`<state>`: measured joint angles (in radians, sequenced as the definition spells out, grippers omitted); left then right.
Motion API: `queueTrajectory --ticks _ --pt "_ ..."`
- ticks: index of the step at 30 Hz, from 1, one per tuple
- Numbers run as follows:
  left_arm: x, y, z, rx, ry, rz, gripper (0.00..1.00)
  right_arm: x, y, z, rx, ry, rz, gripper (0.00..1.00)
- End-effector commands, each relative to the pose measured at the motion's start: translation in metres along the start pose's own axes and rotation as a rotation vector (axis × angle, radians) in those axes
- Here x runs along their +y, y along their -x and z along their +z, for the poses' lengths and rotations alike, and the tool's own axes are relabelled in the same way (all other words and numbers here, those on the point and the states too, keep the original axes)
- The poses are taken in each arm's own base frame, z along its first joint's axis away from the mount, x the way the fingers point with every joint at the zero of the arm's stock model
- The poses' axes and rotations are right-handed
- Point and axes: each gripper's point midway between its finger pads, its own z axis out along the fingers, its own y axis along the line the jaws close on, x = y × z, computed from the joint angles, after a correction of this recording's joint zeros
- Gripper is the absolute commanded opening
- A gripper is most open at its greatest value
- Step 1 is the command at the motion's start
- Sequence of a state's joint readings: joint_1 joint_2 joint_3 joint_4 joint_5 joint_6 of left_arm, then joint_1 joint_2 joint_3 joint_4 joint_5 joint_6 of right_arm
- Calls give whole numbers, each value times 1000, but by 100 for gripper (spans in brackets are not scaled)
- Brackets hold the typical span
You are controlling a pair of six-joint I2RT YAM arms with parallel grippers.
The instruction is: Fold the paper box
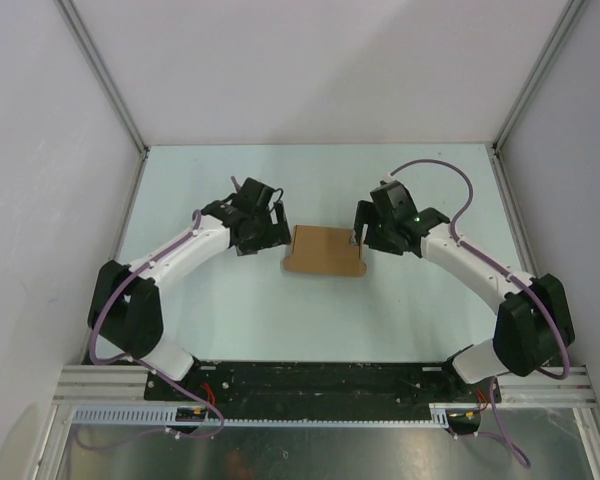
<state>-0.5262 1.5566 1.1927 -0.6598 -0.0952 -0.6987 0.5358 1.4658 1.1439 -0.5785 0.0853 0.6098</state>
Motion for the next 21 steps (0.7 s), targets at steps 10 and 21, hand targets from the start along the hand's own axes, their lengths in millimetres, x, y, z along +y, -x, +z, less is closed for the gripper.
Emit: queueTrajectory --ticks 10,21 --pt "-28 15 -19 -207 -248 34 91 5 -13 -2 -103 78 6 85" --pt "-54 27 6 -201 -320 104 89 15 -21 21 -134 137 26 85"
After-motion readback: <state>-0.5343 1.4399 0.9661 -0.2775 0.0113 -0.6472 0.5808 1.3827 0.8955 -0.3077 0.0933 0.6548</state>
